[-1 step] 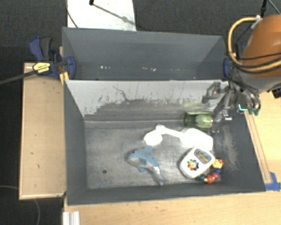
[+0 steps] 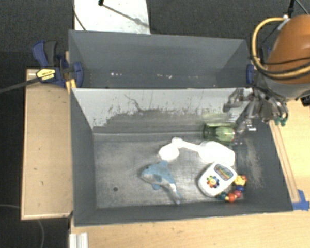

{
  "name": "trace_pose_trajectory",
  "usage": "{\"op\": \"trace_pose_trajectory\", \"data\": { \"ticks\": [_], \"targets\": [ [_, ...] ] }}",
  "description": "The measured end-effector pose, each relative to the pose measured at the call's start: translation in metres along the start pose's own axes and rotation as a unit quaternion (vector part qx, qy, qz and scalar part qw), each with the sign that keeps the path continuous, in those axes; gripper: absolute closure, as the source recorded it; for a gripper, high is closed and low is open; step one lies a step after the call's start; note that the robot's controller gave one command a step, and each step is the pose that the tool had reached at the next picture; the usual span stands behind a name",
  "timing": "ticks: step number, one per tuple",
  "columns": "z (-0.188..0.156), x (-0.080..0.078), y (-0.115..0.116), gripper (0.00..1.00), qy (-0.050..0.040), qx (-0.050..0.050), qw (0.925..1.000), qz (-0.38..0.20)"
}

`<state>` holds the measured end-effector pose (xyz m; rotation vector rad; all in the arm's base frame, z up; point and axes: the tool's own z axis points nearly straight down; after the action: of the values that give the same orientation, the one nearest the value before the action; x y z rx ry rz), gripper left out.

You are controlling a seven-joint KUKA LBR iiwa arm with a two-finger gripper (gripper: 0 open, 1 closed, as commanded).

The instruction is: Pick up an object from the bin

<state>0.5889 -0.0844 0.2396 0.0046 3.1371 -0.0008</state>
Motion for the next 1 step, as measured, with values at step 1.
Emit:
{"op": "trace_pose_trajectory", "data": {
  "ticks": [1],
  "targets": [
    [0.0412,-0.0002,0.0167,0.0,-0.0038,0.001,1.0,-0.009]
  ]
}}
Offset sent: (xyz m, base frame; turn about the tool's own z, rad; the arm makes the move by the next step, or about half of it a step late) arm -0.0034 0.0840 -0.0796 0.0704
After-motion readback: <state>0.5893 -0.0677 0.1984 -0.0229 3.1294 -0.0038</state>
